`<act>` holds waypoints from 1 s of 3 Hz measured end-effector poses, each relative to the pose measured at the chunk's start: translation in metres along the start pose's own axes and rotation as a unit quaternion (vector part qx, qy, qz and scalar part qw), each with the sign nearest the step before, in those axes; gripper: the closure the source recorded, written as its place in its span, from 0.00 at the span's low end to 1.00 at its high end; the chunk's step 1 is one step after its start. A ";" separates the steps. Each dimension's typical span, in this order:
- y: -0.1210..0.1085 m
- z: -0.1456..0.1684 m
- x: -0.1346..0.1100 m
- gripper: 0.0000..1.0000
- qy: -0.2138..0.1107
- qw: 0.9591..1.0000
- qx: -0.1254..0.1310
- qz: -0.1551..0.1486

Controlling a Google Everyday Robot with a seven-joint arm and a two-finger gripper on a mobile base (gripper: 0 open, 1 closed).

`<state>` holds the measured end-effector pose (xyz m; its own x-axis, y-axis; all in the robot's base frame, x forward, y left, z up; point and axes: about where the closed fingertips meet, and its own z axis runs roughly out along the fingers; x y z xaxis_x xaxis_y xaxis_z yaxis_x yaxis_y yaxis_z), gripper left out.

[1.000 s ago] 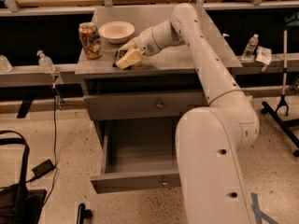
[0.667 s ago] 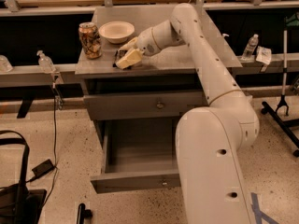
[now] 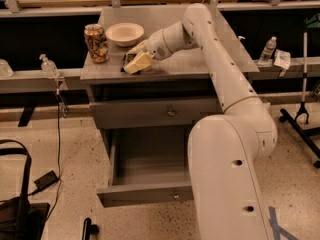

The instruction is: Place rxbar chocolate into middle drawer

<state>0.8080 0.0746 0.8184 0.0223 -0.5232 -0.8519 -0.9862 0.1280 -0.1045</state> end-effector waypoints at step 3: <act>0.000 0.000 0.000 1.00 0.000 1.000 0.000 0.000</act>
Offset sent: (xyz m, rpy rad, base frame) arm -0.1758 -0.1087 0.1307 -0.1291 -0.2191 -0.3215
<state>0.8080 0.0747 0.8189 0.0224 -0.5232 -0.8519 -0.9862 0.1280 -0.1046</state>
